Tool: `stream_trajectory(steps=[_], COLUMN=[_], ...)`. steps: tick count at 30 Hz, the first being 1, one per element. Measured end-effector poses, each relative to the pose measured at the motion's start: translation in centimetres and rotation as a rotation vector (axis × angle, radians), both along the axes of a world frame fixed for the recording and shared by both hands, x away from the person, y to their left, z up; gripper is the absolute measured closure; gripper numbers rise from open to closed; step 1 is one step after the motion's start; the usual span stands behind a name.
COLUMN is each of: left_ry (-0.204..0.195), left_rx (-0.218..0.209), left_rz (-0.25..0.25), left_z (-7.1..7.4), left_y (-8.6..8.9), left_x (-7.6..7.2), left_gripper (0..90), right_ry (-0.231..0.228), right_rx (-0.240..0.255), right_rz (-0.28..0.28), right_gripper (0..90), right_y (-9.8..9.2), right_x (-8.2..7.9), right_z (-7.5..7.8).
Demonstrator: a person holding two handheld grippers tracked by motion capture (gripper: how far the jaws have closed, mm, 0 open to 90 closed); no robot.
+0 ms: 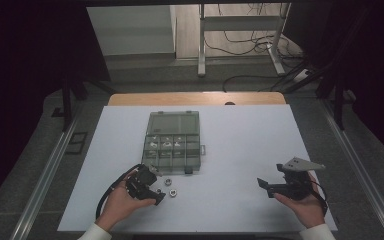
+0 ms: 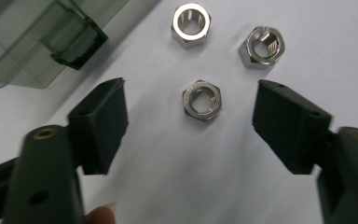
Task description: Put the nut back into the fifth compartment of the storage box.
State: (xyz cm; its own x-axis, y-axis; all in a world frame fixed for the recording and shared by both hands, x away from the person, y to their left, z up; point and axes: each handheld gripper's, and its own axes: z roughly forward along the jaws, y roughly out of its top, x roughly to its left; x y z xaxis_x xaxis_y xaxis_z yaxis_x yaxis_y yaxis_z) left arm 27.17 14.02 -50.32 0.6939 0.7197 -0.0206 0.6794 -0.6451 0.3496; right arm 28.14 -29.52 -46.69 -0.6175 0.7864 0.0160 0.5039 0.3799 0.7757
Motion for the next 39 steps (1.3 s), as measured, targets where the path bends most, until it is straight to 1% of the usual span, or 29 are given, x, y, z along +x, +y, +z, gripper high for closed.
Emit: stream_trajectory(steps=[5,8,12,15,20,23,31,35,39], left_ry=[0.017,0.036,0.067,0.078,0.088,0.084,0.065,0.067,0.075], left_rx=[0.02,0.039,0.027,0.021,0.025,0.024,0.019,0.019,0.015], left_rz=[-0.015,-0.031,-0.042,-0.049,-0.051,-0.054,-0.053,-0.057,-0.064], left_z=[-0.37,-0.62,-0.67,-0.63,-0.55,-0.55,-0.6,-0.57,-0.52], left_y=[-0.5,-0.87,-0.79,-0.86,-0.95,-1.0,-0.97,-0.94,-0.84], left_x=[0.29,0.53,0.73,0.73,0.71,0.59,0.32,0.33,0.36], left_gripper=[37.4,42.6,49.2,54.2,64.7,69.6,69.9,69.9,69.9], right_ry=[0.003,0.006,0.004,0.001,0.0,0.002,0.0,0.004,0.006], right_rx=[-0.003,-0.009,-0.008,-0.004,-0.006,-0.008,-0.012,-0.016,-0.007], right_rz=[-0.001,-0.003,-0.001,-0.003,-0.002,-0.001,-0.003,-0.005,-0.005], right_gripper=[11.9,11.9,11.9,11.9,11.9,11.9,12.0,12.1,12.2], right_y=[0.02,0.03,0.05,0.0,0.06,0.13,0.13,0.17,0.27], right_x=[0.06,0.11,0.04,0.01,-0.04,-0.04,0.0,0.03,0.01], right_z=[-0.04,-0.08,-0.05,-0.01,0.02,-0.03,-0.09,-0.17,-0.02])
